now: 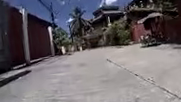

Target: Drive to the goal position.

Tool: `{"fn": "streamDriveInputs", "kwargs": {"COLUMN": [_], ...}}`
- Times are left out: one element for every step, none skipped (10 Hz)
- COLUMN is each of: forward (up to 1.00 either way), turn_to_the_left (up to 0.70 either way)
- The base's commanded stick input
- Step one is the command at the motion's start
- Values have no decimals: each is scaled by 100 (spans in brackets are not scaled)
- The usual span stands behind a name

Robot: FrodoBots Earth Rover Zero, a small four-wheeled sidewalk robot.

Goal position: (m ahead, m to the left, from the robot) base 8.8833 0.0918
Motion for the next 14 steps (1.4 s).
{"fn": "streamDriveInputs", "kwargs": {"forward": [100,100,100,100,100,100,100,100,100,100,100,100,100,100], "turn_to_the_left": [0,0,0,0,0,0,0,0,0,0,0,0,0,0]}}
